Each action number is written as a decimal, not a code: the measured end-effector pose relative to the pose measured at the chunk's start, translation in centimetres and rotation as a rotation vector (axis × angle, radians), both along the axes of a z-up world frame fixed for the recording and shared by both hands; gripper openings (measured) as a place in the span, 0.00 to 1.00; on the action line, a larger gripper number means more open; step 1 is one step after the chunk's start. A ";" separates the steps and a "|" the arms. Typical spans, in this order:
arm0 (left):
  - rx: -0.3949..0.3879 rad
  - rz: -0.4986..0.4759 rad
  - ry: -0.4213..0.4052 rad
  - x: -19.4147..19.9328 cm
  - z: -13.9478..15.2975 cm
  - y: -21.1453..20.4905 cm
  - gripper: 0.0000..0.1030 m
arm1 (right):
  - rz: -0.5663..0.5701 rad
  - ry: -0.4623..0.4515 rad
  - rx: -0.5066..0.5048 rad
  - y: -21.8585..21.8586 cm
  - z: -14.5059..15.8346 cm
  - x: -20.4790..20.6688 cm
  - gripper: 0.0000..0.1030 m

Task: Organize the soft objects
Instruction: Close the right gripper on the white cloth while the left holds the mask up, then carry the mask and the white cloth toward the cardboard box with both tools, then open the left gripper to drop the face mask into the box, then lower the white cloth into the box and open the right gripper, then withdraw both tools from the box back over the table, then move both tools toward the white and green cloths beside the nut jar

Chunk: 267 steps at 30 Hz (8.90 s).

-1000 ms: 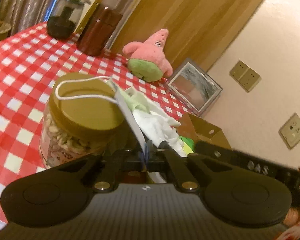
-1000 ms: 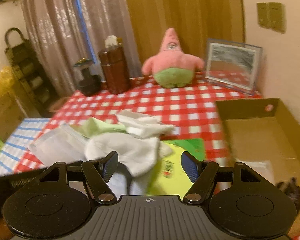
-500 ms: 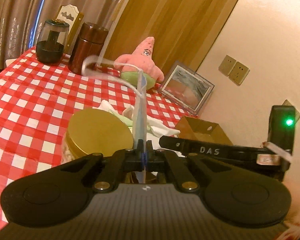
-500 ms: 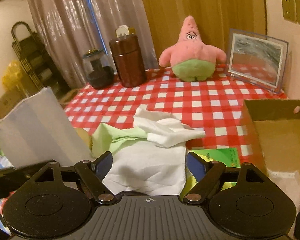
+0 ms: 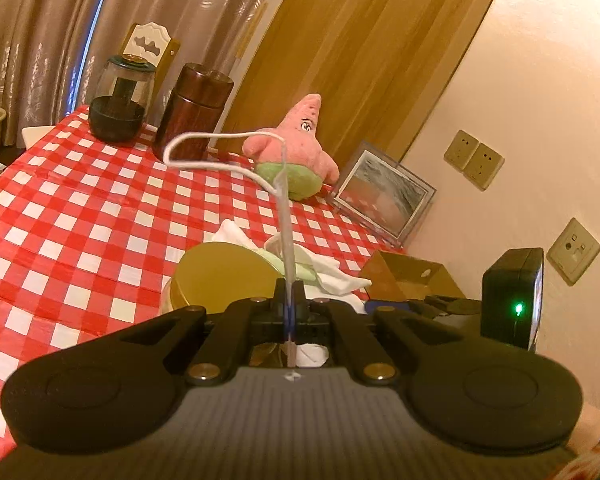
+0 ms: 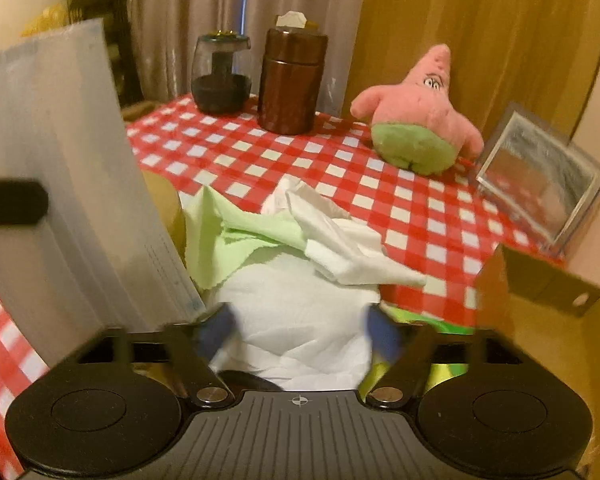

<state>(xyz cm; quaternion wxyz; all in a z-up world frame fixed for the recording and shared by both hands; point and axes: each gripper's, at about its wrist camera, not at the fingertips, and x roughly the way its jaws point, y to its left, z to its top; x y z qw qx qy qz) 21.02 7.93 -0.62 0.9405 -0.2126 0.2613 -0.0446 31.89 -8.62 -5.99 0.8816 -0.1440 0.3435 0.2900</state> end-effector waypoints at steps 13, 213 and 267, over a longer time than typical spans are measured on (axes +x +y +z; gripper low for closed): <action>-0.007 0.005 -0.014 -0.1 0.6 0.2 0.00 | -0.053 -0.001 0.125 -2.2 2.5 -0.3 0.00; 0.374 -0.110 0.160 -6.6 4.6 -4.4 0.79 | -0.357 0.101 0.382 -14.3 10.3 -14.6 0.68; 0.468 -0.267 0.189 5.2 1.5 0.1 0.79 | -0.101 0.212 0.279 -4.6 0.9 0.2 0.40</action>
